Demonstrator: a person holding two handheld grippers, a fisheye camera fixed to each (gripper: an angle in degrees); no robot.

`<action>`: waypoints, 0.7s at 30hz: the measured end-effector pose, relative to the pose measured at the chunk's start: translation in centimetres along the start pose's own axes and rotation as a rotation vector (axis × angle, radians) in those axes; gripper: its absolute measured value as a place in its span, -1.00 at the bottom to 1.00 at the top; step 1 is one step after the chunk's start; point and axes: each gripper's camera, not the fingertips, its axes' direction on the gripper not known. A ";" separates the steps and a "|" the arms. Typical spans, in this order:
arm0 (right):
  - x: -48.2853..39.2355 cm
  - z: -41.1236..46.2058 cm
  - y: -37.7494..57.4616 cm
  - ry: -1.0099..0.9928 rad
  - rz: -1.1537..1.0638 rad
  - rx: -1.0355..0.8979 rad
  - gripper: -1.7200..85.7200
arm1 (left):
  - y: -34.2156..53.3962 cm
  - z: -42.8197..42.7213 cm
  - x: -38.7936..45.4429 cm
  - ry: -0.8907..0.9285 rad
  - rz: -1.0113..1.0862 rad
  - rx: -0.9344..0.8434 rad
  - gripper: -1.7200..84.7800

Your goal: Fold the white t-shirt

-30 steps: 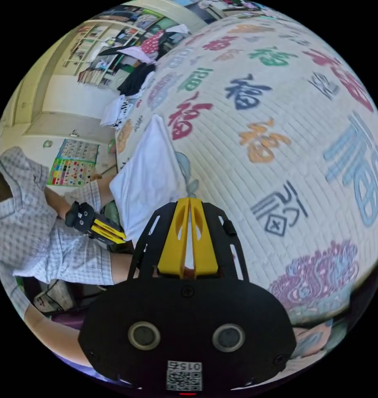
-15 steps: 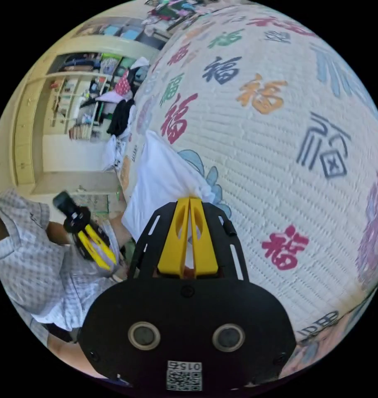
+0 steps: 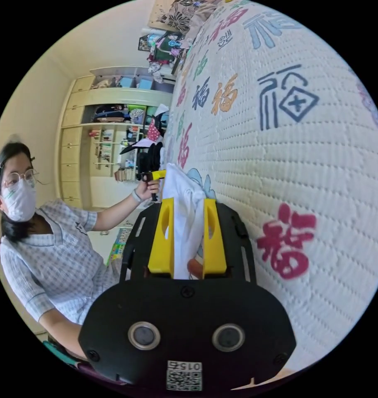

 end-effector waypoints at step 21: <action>-9.7 -3.9 -0.5 0.241 -0.406 -0.108 -0.85 | -6.7 -1.6 7.6 -0.041 0.490 -0.101 -0.95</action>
